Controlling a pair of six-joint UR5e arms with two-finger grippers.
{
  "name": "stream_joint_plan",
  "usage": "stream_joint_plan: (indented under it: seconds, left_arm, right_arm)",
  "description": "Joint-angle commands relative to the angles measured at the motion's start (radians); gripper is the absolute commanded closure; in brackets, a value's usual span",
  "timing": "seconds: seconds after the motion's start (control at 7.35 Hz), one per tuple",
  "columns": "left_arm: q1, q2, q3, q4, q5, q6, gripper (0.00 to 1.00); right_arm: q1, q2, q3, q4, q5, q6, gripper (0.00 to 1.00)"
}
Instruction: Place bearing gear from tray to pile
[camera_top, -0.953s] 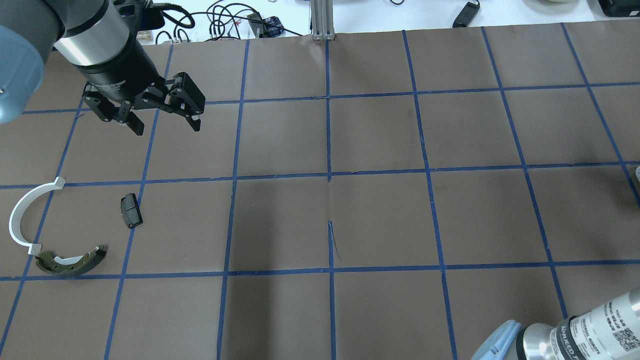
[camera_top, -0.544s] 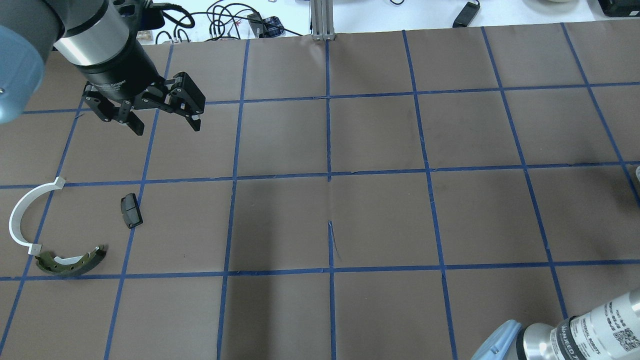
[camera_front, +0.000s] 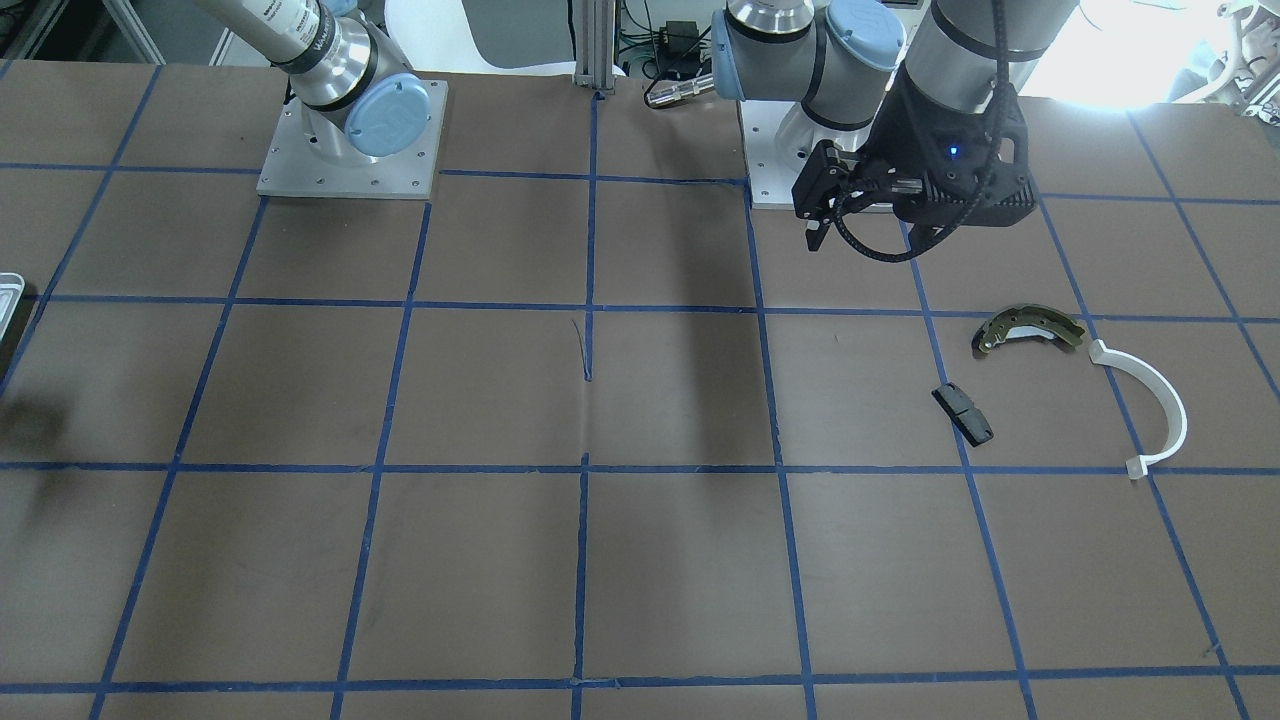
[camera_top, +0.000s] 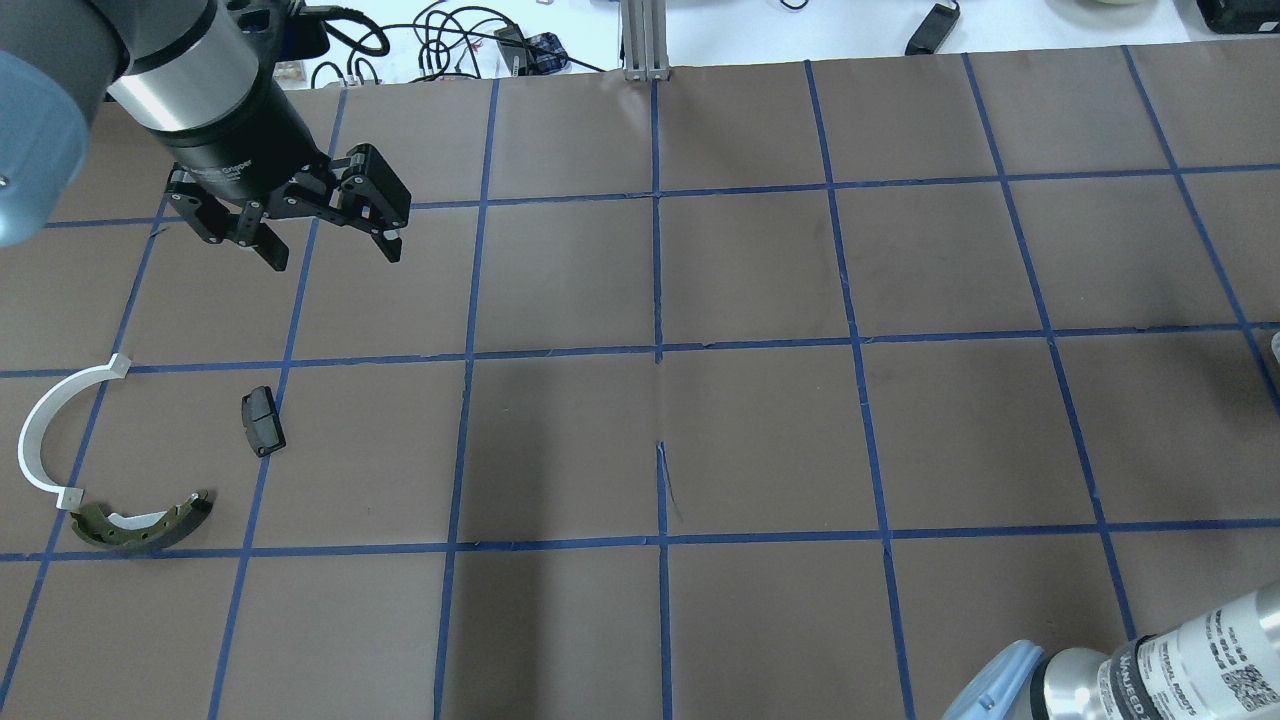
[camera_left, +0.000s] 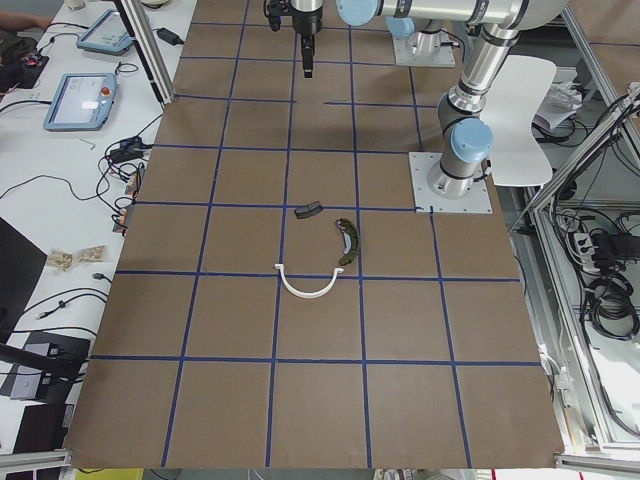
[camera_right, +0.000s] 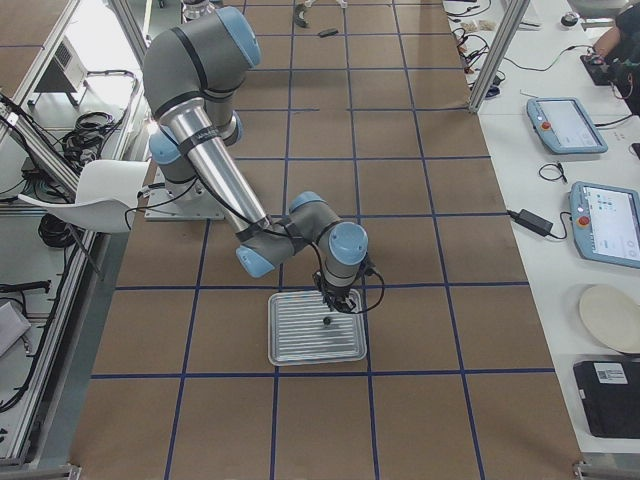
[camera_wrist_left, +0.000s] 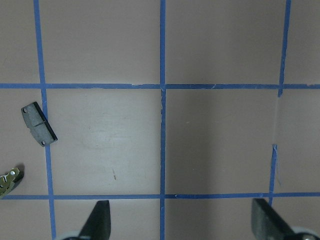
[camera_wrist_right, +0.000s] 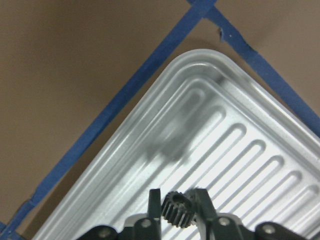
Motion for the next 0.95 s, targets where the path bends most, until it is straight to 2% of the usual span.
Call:
stream_joint_plan:
  seconds: [0.0,0.41,0.54,0.82]
  left_arm:
    - [0.000,-0.001,-0.001,0.000,0.000,0.000,0.00]
    - [0.000,-0.001,-0.001,0.000,0.000,0.000,0.00]
    - [0.000,-0.001,-0.001,0.000,0.000,0.000,0.00]
    - [0.000,-0.001,-0.001,0.000,-0.002,0.000,0.00]
  right_arm:
    - [0.098,-0.142,0.031,0.164,0.029,0.229,0.77]
    - [0.318,-0.309,0.176,0.174,0.037,0.632,0.77]
    - [0.421,-0.340,0.207,0.173,0.037,0.805,0.77]
    - [0.663,-0.337,0.213,0.159,0.037,1.180,0.76]
